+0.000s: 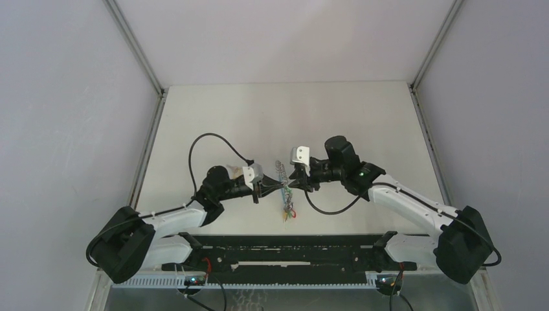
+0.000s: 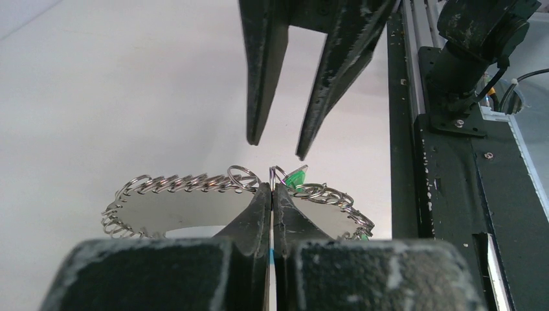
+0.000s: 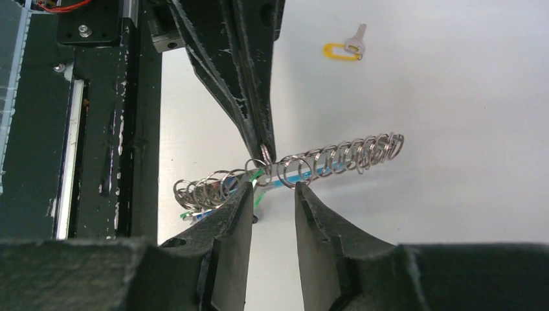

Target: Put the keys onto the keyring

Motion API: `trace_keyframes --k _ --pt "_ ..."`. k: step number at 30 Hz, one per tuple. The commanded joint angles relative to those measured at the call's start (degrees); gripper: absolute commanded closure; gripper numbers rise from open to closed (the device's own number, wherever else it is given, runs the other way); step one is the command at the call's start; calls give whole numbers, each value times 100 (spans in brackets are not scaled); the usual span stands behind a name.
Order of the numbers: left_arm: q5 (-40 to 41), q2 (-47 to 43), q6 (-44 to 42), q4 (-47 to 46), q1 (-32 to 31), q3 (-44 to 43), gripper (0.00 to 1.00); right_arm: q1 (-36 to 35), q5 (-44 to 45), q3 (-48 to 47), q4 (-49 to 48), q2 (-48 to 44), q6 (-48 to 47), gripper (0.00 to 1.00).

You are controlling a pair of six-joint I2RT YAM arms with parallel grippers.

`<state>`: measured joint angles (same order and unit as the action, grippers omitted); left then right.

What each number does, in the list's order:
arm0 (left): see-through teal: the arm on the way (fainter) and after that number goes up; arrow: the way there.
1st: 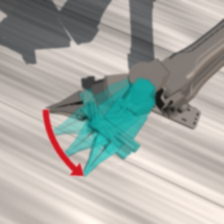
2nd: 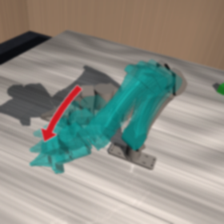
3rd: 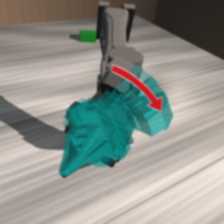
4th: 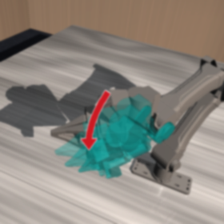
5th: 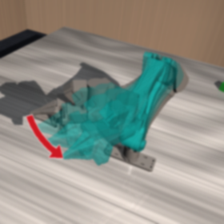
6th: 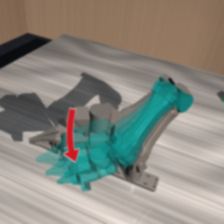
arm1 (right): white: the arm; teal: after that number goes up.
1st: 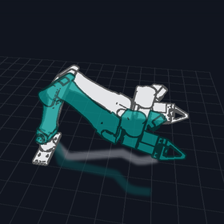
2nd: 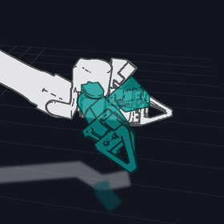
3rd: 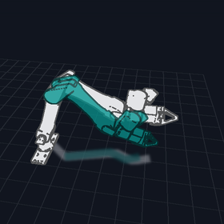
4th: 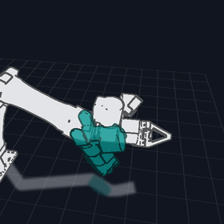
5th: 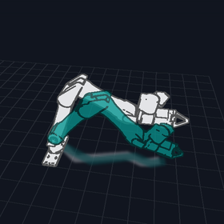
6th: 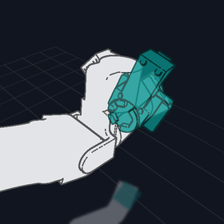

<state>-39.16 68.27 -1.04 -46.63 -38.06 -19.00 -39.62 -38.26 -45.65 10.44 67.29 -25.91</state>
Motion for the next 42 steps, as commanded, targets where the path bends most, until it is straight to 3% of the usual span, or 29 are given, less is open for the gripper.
trace_keyframes --k 1,18,28,42 --pt "18 -218 104 -696 15 152 100 156 -506 -6 -639 193 281 71" --pt "381 -117 218 -803 18 159 100 74 -314 376 -968 16 958 69" --pt "384 -164 280 -1006 18 248 100 162 -222 493 -1647 3 1338 71" --pt "651 -123 366 -1003 18 232 100 12 -85 495 -1372 237 1429 71"
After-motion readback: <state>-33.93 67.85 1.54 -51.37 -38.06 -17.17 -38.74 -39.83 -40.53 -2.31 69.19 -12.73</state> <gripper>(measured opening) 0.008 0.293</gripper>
